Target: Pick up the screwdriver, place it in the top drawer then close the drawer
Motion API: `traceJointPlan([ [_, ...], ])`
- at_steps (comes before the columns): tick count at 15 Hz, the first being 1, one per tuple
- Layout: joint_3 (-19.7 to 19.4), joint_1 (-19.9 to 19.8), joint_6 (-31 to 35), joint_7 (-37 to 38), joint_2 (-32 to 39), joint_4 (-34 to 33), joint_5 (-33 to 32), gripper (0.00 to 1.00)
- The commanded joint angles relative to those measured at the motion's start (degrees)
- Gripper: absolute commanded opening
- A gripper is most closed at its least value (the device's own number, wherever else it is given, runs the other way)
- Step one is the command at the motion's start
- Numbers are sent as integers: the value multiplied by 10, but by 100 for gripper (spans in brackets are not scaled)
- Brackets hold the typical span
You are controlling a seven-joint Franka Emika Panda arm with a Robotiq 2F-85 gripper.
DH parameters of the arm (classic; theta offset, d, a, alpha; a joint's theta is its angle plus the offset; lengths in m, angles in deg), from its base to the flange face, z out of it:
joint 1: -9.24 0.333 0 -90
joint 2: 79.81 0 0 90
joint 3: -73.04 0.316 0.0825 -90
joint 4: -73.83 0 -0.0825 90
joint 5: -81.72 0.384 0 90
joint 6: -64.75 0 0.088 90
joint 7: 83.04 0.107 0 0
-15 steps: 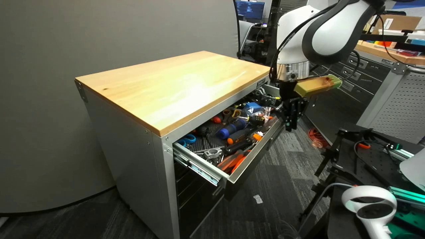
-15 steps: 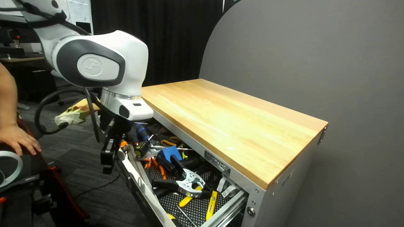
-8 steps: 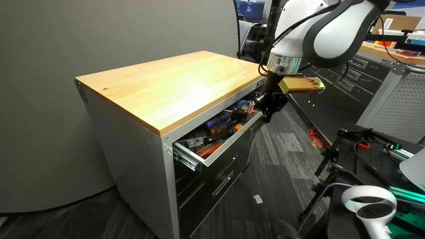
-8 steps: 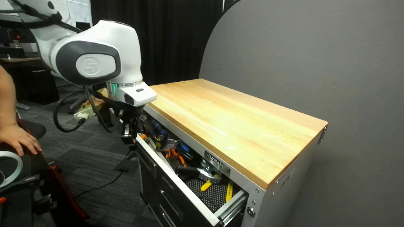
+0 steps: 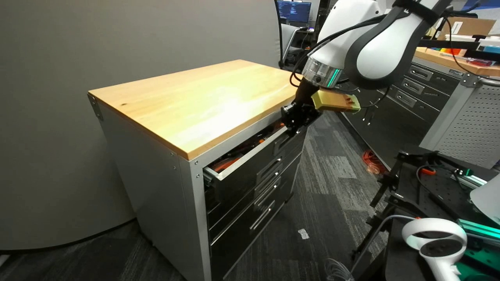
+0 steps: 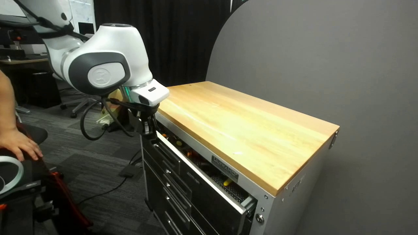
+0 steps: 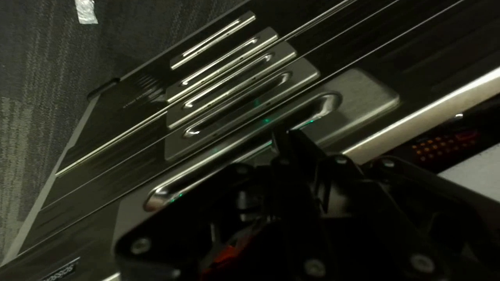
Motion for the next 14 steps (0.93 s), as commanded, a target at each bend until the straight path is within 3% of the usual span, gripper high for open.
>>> traceJointPlan([
  [1,24,3,56,-50,25,-17,47,10],
  [5,16,40,154,-90,34,8,62,9],
  [6,12,44,180,-70,42,12,31,10],
  [9,-18,99,259,-87,70,17,44,9],
  [12,-69,178,348,-114,121,5,91,9],
  [14,-32,169,404,-175,153,-6,171,9],
])
